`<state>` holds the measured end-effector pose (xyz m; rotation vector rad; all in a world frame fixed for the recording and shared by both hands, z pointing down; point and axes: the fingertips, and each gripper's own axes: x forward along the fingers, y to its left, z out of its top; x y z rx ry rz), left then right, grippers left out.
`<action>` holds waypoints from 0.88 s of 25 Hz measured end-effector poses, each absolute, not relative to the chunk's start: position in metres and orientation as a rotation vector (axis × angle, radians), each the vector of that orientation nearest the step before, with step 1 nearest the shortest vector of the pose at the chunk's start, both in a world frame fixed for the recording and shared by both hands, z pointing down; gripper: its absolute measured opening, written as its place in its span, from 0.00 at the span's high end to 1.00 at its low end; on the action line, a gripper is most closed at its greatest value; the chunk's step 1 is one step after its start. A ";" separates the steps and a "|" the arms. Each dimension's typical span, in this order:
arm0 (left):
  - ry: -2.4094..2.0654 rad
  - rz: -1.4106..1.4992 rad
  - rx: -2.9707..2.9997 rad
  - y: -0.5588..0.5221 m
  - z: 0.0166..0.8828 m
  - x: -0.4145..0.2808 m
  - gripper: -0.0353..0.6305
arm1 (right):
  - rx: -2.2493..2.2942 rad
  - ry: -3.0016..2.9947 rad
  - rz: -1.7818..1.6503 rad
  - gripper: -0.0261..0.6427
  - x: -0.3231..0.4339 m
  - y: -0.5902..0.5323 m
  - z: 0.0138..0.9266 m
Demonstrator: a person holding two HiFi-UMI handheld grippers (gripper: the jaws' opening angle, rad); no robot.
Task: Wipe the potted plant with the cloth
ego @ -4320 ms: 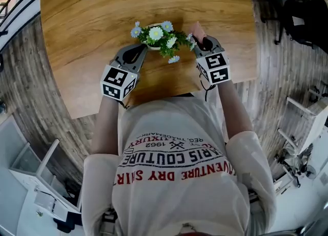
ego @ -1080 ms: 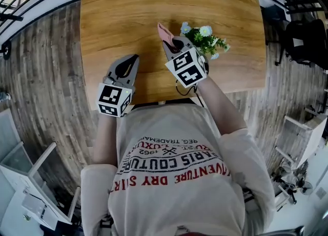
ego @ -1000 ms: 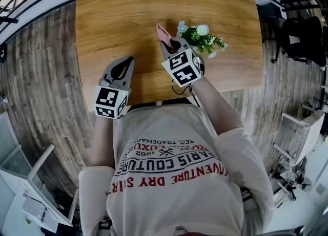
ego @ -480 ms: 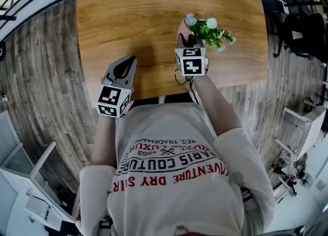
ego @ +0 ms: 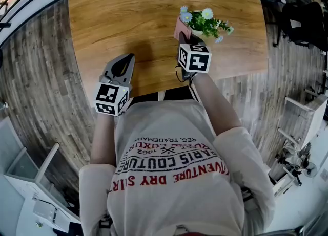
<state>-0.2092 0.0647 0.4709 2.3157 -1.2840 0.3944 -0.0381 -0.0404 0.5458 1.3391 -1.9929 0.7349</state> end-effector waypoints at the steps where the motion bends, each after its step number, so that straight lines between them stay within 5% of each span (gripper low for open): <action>1: -1.276 0.396 2.320 0.064 0.472 -0.207 0.92 | 1.343 -1.989 0.744 0.91 -0.035 -0.039 0.546; 22: -1.134 0.327 2.388 0.041 0.468 -0.120 0.92 | 1.272 -1.914 0.622 0.91 0.079 -0.012 0.547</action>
